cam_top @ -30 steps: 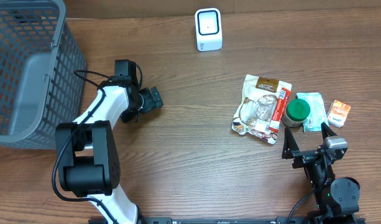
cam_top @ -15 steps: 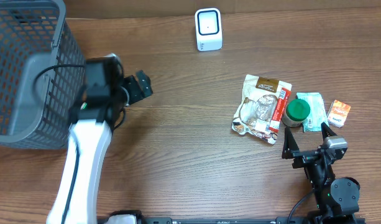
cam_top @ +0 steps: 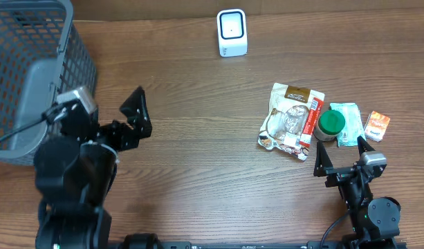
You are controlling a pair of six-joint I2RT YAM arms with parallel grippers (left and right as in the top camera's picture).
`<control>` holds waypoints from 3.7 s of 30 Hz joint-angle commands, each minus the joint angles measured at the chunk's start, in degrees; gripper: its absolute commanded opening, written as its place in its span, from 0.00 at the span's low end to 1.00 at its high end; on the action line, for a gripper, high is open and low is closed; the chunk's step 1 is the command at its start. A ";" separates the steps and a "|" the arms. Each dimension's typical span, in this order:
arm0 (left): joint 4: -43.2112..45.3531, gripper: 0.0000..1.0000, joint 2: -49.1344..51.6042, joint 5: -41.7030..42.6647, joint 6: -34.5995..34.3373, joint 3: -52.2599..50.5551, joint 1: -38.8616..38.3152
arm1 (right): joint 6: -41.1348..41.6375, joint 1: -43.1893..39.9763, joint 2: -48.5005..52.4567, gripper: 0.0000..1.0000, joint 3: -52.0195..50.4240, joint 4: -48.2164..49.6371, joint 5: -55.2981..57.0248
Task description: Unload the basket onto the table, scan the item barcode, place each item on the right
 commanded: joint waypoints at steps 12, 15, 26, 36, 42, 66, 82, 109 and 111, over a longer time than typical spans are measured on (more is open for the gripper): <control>-21.97 1.00 -9.40 -0.59 -0.35 0.00 0.52 | -0.24 -0.20 -0.68 1.00 -0.61 0.11 -0.13; -28.09 1.00 -11.91 -0.59 -0.35 0.00 0.52 | -0.24 -0.20 -0.68 1.00 -0.61 0.11 -0.13; -46.75 1.00 -18.51 -0.57 -0.35 0.00 0.52 | -0.24 -0.20 -0.68 1.00 -0.61 0.11 -0.13; -47.10 1.00 -24.50 -1.64 -0.37 -1.79 0.50 | -0.24 -0.20 -0.68 1.00 -0.61 0.11 -0.13; -40.00 1.00 -29.40 -2.93 -0.37 -7.04 0.50 | -0.24 -0.20 -0.68 1.00 -0.61 0.11 -0.13; 43.85 1.00 -42.73 0.31 -2.54 -38.64 -0.22 | -0.24 -0.20 -0.68 1.00 -0.61 0.11 -0.13; 60.65 1.00 -42.73 -0.22 -2.51 -59.71 -0.20 | -0.24 -0.20 -0.68 1.00 -0.61 0.11 -0.15; 32.06 1.00 -42.75 -3.10 21.40 -64.70 -0.22 | -0.24 -0.20 -0.68 1.00 -0.61 0.11 -0.13; 32.06 1.00 -42.75 -3.34 22.62 -64.70 -0.22 | -0.26 -0.20 -0.68 1.00 -0.61 0.11 -0.15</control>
